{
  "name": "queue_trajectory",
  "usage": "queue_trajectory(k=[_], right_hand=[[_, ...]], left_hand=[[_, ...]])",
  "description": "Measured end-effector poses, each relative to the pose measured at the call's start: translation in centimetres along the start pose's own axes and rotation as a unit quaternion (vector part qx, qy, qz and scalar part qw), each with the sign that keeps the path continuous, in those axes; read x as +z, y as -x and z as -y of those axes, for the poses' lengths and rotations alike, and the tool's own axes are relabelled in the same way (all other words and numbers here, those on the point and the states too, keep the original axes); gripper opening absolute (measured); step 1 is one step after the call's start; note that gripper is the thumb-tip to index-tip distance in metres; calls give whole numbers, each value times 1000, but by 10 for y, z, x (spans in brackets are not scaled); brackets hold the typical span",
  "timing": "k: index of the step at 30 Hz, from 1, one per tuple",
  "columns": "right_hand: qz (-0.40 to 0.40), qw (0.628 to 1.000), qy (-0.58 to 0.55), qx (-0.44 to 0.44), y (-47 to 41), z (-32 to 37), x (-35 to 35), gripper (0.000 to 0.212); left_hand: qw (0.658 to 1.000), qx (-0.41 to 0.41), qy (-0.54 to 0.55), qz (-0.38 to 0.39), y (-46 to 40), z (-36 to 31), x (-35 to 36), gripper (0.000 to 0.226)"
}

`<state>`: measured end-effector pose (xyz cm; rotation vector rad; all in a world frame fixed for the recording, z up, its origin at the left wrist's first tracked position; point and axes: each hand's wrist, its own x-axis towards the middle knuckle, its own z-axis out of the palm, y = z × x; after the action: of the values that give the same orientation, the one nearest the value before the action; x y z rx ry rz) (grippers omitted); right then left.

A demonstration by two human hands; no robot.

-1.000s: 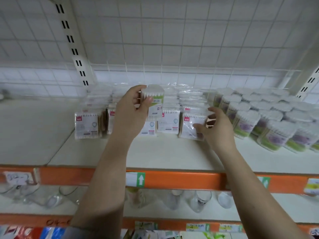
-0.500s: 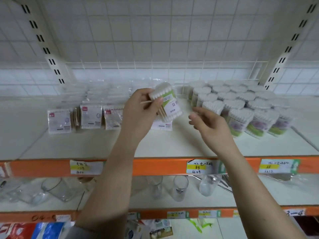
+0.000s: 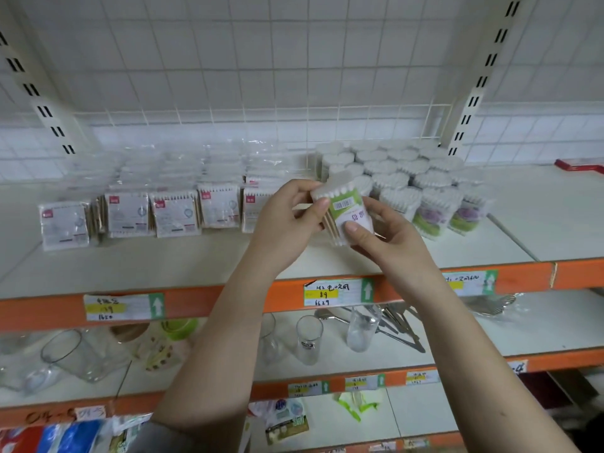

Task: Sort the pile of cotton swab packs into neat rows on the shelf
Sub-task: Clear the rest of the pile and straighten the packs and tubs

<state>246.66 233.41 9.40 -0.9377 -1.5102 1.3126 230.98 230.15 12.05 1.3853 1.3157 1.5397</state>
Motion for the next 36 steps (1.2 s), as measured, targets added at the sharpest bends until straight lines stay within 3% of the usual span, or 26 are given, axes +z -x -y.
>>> queue_trajectory(k=[3,8,10,13,17,23,36], right_hand=[[-50,998,-43,16,1,1,-1,71],[-109,985,106,-85,-7,22,-21,46],[-91,963,222,-120,-14,29,-30,51],[-32,902,400,-157,-25,36,-34,61],[72,839,514,-166,-36,41,-30,64],[150,759,616,-148,-45,50,-25,66],[171,741,632,-149,-56,39,-33,61]], left_hand=[[1000,11,10,17,-1,0,3,17],[996,18,-72,-41,-10,10,-10,17],[992,15,-109,-59,-14,17,-17,16],[985,21,-159,-63,-18,23,-21,17],[980,20,-184,-67,-21,28,-23,20],[984,13,-170,-55,-19,31,-25,15],[983,-9,-174,-56,-9,32,-26,18]])
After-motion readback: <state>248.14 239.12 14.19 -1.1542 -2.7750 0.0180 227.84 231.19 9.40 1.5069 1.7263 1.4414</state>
